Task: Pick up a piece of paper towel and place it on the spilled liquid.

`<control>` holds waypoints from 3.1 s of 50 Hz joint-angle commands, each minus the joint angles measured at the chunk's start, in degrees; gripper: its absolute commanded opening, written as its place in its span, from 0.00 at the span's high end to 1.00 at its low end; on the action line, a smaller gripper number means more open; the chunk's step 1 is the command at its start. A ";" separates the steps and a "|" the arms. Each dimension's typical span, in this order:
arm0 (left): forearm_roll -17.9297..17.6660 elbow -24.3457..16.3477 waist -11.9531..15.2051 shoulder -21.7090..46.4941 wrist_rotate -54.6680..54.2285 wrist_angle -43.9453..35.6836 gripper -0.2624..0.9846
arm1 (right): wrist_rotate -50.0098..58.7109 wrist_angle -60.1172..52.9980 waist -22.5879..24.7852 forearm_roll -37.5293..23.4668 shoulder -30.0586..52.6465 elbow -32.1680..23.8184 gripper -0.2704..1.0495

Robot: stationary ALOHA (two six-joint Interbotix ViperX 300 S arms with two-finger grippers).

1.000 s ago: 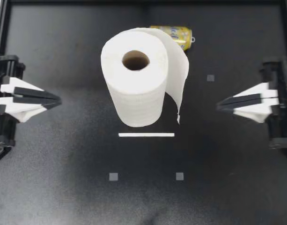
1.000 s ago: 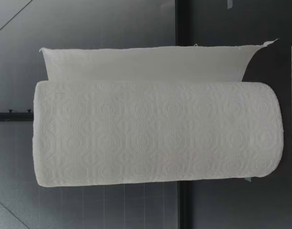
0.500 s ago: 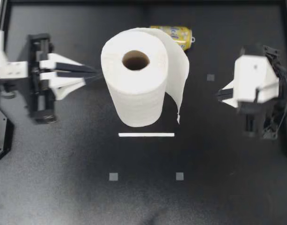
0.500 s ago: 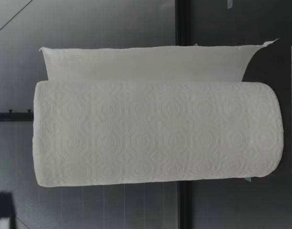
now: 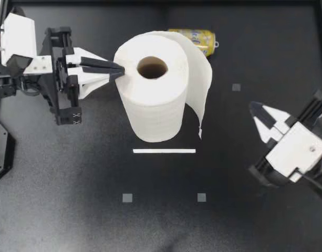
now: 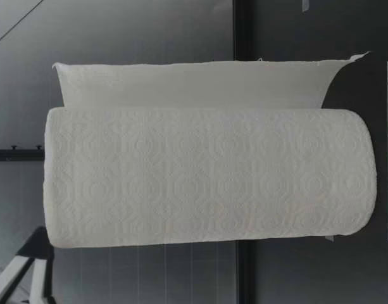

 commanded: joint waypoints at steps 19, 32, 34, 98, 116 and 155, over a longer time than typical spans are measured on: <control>-0.09 -2.20 0.70 0.09 -0.44 4.66 0.70 | 25.40 -2.46 -0.97 -10.02 10.02 0.53 0.28; -0.09 -2.20 0.70 0.79 -0.53 4.66 0.70 | 36.65 -2.64 -4.57 -11.78 14.68 0.18 0.20; -0.09 -2.20 0.70 0.88 -0.53 4.66 0.70 | 37.44 -2.64 -5.36 -11.95 15.12 0.09 0.20; -1.93 -0.18 1.14 1.32 -0.62 4.75 0.70 | 38.32 -12.74 -19.25 -20.13 15.82 0.88 0.90; -2.81 0.97 2.29 2.02 -0.62 4.83 0.70 | 39.99 -12.74 -19.07 -14.85 14.77 5.89 0.90; -3.60 0.35 2.29 4.83 -0.44 4.83 0.70 | 53.00 -16.17 -27.86 -10.37 13.54 28.39 0.90</control>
